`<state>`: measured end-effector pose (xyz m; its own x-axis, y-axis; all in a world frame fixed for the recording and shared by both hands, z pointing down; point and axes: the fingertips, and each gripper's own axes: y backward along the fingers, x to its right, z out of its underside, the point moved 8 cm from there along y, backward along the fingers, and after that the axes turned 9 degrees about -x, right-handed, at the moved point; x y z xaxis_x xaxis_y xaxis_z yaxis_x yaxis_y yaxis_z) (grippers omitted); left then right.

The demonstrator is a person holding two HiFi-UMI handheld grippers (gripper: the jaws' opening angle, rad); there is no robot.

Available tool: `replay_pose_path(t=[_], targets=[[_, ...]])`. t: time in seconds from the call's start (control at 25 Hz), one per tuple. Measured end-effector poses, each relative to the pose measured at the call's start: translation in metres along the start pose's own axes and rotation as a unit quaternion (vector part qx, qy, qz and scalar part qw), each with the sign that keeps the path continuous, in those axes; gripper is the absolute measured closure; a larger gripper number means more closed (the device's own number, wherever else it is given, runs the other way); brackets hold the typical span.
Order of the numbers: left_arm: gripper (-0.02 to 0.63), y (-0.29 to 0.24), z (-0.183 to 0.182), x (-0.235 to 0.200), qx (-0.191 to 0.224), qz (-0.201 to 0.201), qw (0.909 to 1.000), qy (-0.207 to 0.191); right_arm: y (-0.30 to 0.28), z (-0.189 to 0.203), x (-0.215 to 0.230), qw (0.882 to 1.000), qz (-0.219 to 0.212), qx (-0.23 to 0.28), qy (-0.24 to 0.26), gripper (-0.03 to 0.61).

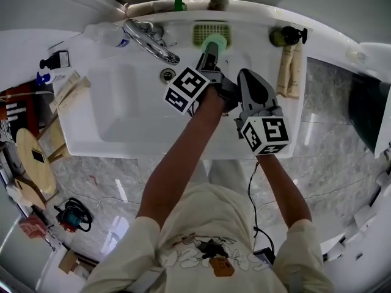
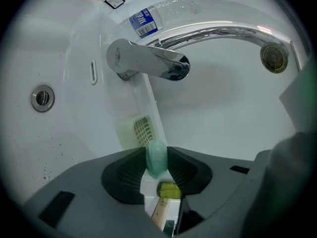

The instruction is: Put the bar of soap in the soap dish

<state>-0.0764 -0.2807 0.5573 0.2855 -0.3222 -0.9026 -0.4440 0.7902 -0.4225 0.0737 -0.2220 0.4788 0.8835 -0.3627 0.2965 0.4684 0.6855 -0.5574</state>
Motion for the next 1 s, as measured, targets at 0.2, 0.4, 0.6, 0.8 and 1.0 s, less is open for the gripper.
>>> replay_pose_path(t=[0.2,0.4,0.6,0.8,1.0], targets=[[0.483,-0.002,0.000,0.004,0.005,0.013,0.9999,-0.004,0.000,0.000,0.003,1.000,0.003,0.001,-0.003,0.571],[0.483,-0.001,-0.001,0.004,0.011,0.010,0.9999,-0.002,0.001,0.001,0.003,1.000,0.001,-0.001,-0.002,0.571],[0.482,0.000,-0.001,0.004,0.012,0.015,0.9998,0.004,0.002,0.002,0.003,1.000,0.000,0.000,-0.002,0.571],[0.474,0.003,-0.001,0.008,0.012,0.023,0.9996,-0.004,0.003,0.001,0.002,1.000,0.000,0.000,-0.001,0.571],[0.474,0.009,0.003,0.008,0.012,0.018,0.9998,-0.006,0.004,0.001,0.001,1.000,-0.001,0.001,-0.002,0.571]])
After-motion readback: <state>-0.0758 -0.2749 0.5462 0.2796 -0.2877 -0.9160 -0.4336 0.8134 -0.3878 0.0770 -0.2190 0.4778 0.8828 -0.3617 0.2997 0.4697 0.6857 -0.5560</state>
